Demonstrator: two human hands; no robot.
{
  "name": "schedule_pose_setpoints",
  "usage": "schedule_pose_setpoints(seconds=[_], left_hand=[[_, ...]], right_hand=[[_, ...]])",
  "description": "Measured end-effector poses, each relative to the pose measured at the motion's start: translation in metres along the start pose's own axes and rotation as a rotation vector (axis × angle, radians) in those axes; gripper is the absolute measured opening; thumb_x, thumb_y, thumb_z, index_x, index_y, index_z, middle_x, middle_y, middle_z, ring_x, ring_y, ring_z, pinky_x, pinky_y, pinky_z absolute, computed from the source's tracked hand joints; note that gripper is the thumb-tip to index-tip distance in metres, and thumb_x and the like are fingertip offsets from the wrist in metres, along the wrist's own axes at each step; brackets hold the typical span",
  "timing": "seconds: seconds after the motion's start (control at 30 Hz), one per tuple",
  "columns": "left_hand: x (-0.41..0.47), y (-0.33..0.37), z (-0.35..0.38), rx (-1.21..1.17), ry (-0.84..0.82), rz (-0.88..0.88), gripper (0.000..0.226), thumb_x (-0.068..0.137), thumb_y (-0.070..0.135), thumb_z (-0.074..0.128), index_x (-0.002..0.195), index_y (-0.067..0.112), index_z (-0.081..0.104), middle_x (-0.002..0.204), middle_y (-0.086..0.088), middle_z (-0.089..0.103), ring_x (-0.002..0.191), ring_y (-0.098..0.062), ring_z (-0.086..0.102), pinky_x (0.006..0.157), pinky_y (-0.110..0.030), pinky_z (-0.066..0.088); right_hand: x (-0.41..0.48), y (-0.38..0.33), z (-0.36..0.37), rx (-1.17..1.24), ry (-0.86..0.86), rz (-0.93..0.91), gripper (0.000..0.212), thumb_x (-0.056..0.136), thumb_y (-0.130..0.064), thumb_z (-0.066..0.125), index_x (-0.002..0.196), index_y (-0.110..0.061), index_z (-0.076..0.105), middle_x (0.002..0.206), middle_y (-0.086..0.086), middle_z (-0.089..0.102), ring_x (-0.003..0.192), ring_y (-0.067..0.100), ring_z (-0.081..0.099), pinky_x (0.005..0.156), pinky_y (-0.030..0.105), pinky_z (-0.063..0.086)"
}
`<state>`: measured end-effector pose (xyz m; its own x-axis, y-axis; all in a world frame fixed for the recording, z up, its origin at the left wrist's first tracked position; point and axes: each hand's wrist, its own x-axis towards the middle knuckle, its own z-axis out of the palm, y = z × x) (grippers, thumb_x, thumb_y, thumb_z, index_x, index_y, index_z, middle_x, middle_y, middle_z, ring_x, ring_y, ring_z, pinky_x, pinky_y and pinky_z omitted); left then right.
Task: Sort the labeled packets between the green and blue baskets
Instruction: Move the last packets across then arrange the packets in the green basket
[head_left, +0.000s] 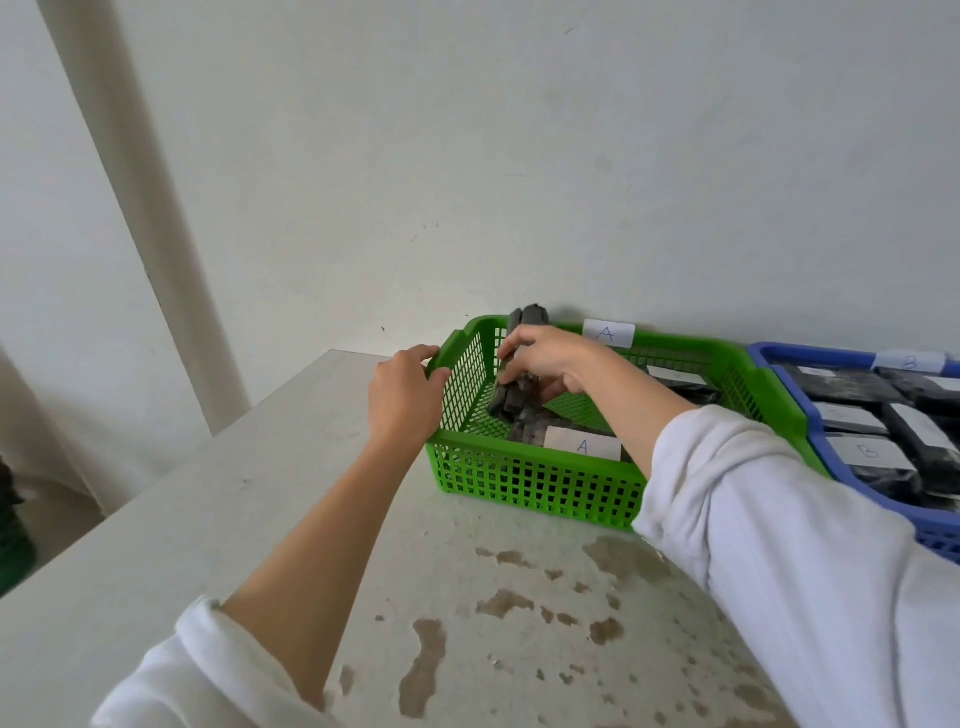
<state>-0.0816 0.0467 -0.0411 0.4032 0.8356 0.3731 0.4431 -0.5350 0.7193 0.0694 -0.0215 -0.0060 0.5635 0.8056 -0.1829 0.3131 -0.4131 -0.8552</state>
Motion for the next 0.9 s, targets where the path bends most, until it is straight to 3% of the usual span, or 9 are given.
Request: schedule_pose_setpoints(seconds=[0.13, 0.27, 0.33, 0.43, 0.5, 0.6, 0.73, 0.83, 0.9], left_hand=[[0.0, 0.0, 0.0, 0.012, 0.001, -0.003, 0.034, 0.09, 0.024, 0.057, 0.124, 0.02, 0.06, 0.104, -0.01, 0.069, 0.089, -0.029, 0.063, 0.078, -0.036, 0.05], [-0.001, 0.0, 0.0, 0.006, 0.005, -0.001, 0.034, 0.09, 0.024, 0.057, 0.124, 0.019, 0.06, 0.102, -0.009, 0.07, 0.086, -0.028, 0.063, 0.075, -0.034, 0.049], [-0.001, 0.0, -0.001, -0.004, 0.006, -0.005, 0.034, 0.09, 0.024, 0.057, 0.124, 0.019, 0.06, 0.102, -0.009, 0.07, 0.087, -0.028, 0.063, 0.075, -0.034, 0.049], [-0.001, 0.0, -0.001, -0.011, 0.005, -0.007, 0.034, 0.09, 0.024, 0.057, 0.124, 0.019, 0.06, 0.103, -0.009, 0.069, 0.087, -0.028, 0.063, 0.076, -0.033, 0.049], [-0.001, 0.0, 0.0, -0.015, 0.005, -0.012, 0.034, 0.09, 0.024, 0.057, 0.124, 0.02, 0.06, 0.102, -0.009, 0.069, 0.086, -0.028, 0.063, 0.076, -0.035, 0.05], [-0.001, -0.001, 0.0, -0.018, 0.011, -0.008, 0.034, 0.089, 0.024, 0.058, 0.123, 0.019, 0.061, 0.101, -0.009, 0.07, 0.087, -0.027, 0.063, 0.076, -0.032, 0.047], [0.0, -0.002, 0.001, -0.019, 0.02, -0.007, 0.034, 0.09, 0.024, 0.058, 0.123, 0.019, 0.06, 0.103, -0.01, 0.07, 0.083, -0.022, 0.059, 0.073, -0.029, 0.043], [0.0, -0.002, 0.001, -0.019, 0.018, -0.012, 0.034, 0.09, 0.024, 0.057, 0.124, 0.019, 0.06, 0.104, -0.01, 0.069, 0.081, -0.021, 0.057, 0.071, -0.028, 0.043], [0.001, -0.003, 0.001, -0.019, 0.016, -0.012, 0.034, 0.09, 0.024, 0.058, 0.124, 0.019, 0.06, 0.104, -0.01, 0.069, 0.082, -0.022, 0.059, 0.071, -0.029, 0.044]], right_hand=[[0.01, 0.007, -0.019, 0.394, 0.23, -0.139, 0.027, 0.077, -0.002, 0.071, 0.084, -0.021, 0.054, 0.104, 0.007, 0.057, 0.087, 0.023, 0.06, 0.056, 0.034, 0.058], [0.019, 0.021, -0.027, 0.125, 0.341, -0.272, 0.032, 0.075, -0.016, 0.076, 0.078, -0.022, 0.045, 0.087, -0.005, 0.051, 0.083, 0.02, 0.05, 0.072, 0.038, 0.048], [0.02, 0.025, -0.028, 0.129, 0.323, -0.254, 0.036, 0.075, -0.016, 0.075, 0.085, -0.02, 0.041, 0.091, -0.003, 0.05, 0.088, 0.021, 0.05, 0.076, 0.04, 0.048], [0.018, 0.028, -0.031, -0.04, 0.312, -0.262, 0.046, 0.074, -0.01, 0.073, 0.096, -0.018, 0.034, 0.101, 0.002, 0.047, 0.087, 0.019, 0.051, 0.066, 0.034, 0.049], [0.016, 0.029, -0.035, -0.251, 0.247, -0.258, 0.055, 0.072, -0.006, 0.074, 0.103, -0.019, 0.031, 0.104, 0.007, 0.047, 0.083, 0.019, 0.052, 0.062, 0.032, 0.048], [0.012, 0.032, -0.04, -0.35, 0.017, -0.113, 0.063, 0.068, -0.004, 0.078, 0.115, -0.02, 0.039, 0.118, 0.011, 0.049, 0.105, 0.029, 0.051, 0.087, 0.045, 0.048], [0.008, 0.038, -0.042, -0.473, -0.17, 0.01, 0.049, 0.075, 0.0, 0.069, 0.111, -0.029, 0.053, 0.14, 0.009, 0.041, 0.125, 0.03, 0.041, 0.105, 0.048, 0.037], [0.006, 0.044, -0.041, -0.49, -0.244, 0.05, 0.041, 0.083, 0.001, 0.058, 0.111, -0.029, 0.061, 0.147, 0.003, 0.036, 0.128, 0.025, 0.039, 0.106, 0.046, 0.038], [0.002, 0.043, -0.042, -0.444, -0.21, -0.018, 0.031, 0.087, -0.004, 0.055, 0.108, -0.025, 0.066, 0.141, 0.001, 0.044, 0.126, 0.02, 0.042, 0.091, 0.033, 0.043]])
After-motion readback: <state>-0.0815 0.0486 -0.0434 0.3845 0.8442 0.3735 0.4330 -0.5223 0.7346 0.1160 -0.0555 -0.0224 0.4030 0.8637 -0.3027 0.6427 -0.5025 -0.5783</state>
